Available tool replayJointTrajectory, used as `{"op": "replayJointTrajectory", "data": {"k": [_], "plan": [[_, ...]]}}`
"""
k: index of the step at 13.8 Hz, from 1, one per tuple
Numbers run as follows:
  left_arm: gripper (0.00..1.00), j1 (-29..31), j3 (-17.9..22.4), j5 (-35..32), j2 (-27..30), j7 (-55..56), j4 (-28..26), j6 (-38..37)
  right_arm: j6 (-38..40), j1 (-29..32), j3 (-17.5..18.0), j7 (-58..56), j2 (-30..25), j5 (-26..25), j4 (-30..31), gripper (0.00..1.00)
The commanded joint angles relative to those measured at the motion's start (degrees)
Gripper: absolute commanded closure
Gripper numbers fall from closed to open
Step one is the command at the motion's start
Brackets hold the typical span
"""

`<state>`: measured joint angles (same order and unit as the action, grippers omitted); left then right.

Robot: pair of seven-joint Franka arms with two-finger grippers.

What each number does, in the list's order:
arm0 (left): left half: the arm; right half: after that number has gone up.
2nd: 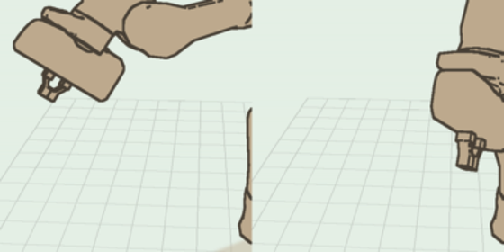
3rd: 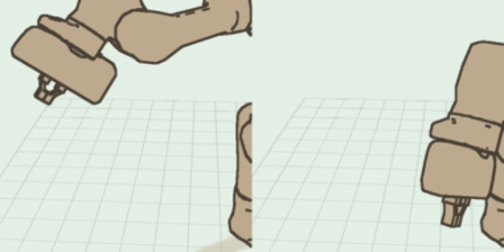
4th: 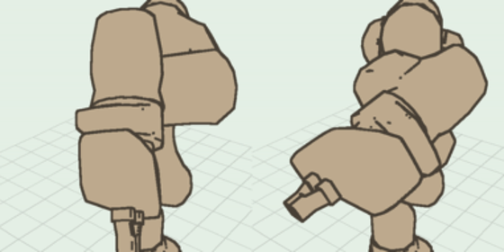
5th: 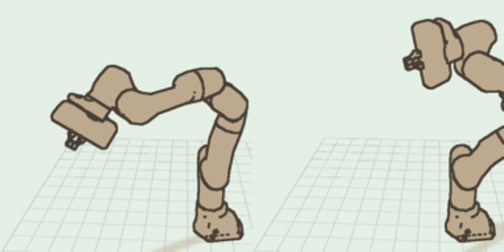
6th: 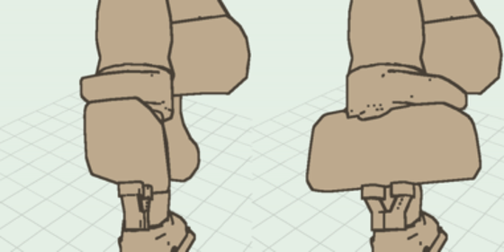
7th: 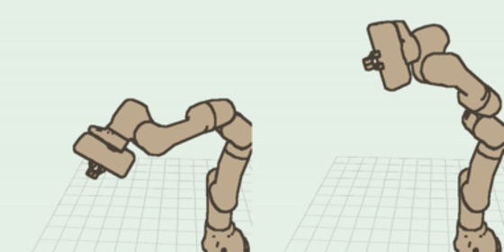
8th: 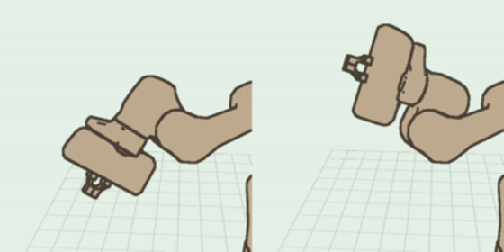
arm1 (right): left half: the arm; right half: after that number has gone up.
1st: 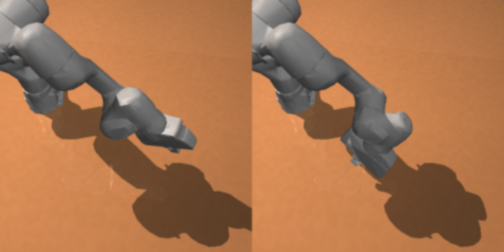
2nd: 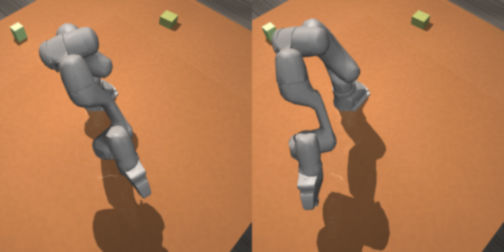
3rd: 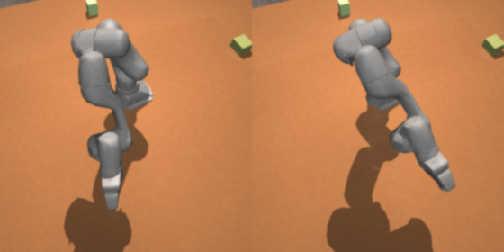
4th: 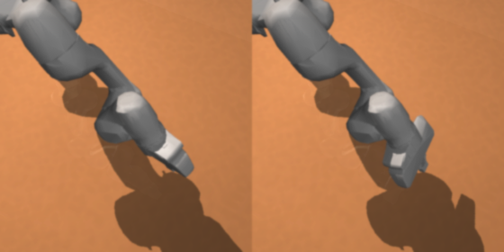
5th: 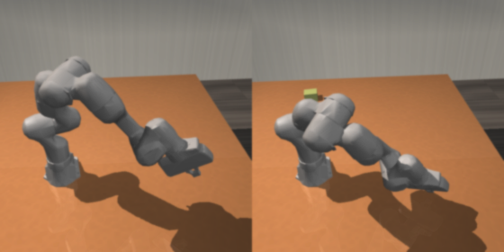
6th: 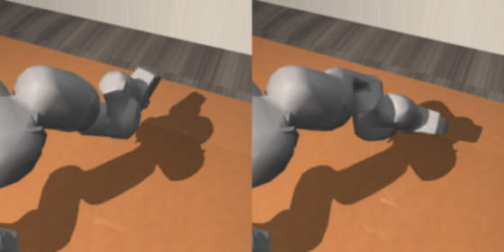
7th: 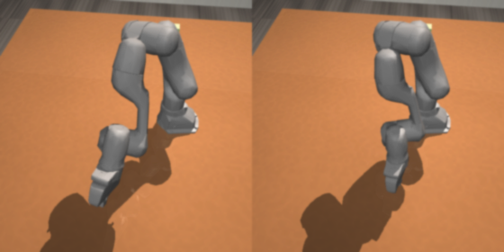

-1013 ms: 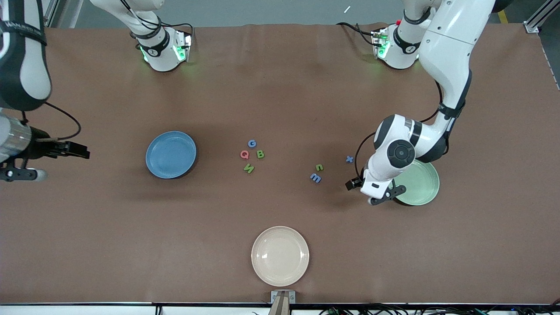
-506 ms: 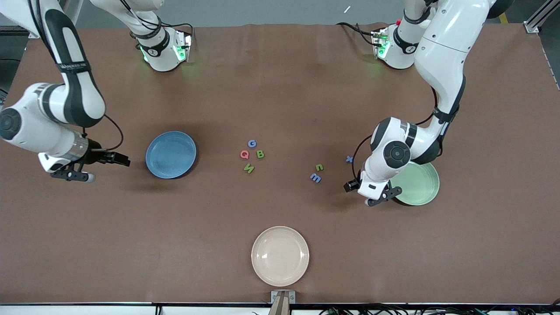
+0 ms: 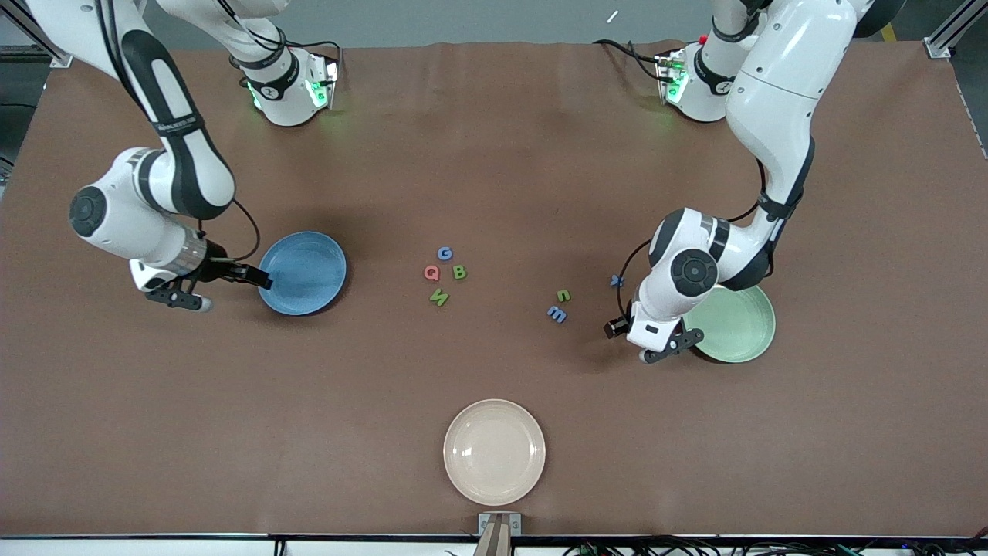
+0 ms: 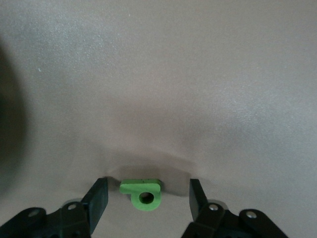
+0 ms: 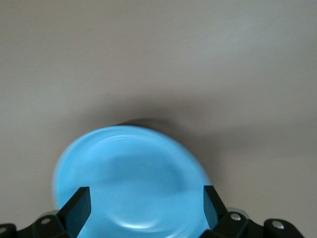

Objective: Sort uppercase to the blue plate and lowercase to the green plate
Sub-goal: 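Grasp the green p with the left gripper while the right gripper reaches N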

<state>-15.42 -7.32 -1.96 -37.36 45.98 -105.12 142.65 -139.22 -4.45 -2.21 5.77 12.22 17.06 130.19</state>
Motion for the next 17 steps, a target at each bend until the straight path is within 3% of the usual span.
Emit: {"op": "replayJointTrajectory", "data": {"k": [1,4,8,10,14,17], "plan": [[0.32,-0.4,0.2,-1.1,0.3,1.5,-0.8,1.0,-1.7,-9.8,-0.2,14.7,-1.1,1.3,-0.1,0.0],[0.37,-0.4,0.3,-1.1,0.3,1.5,-0.7,1.0,-3.2,-18.5,-0.2,27.1,-0.2,1.1,-2.3,0.0],[0.49,-0.4,0.3,-1.1,0.2,1.6,-0.7,1.0,-4.2,-26.2,-0.6,38.8,6.6,0.4,-8.9,0.02],[0.57,-0.4,0.3,-1.1,0.2,1.7,-0.7,1.0,-4.2,-28.5,-0.6,47.9,11.0,-2.8,-13.7,0.04],[0.74,-0.4,0.3,-1.1,0.4,4.3,-0.6,1.0,-3.9,-31.3,-0.3,68.6,18.0,-15.1,-20.8,0.06],[0.77,0.3,0.2,-1.1,2.5,4.2,-0.9,0.1,-3.4,-32.4,-0.3,73.3,21.8,-15.5,-24.8,0.06]]}}
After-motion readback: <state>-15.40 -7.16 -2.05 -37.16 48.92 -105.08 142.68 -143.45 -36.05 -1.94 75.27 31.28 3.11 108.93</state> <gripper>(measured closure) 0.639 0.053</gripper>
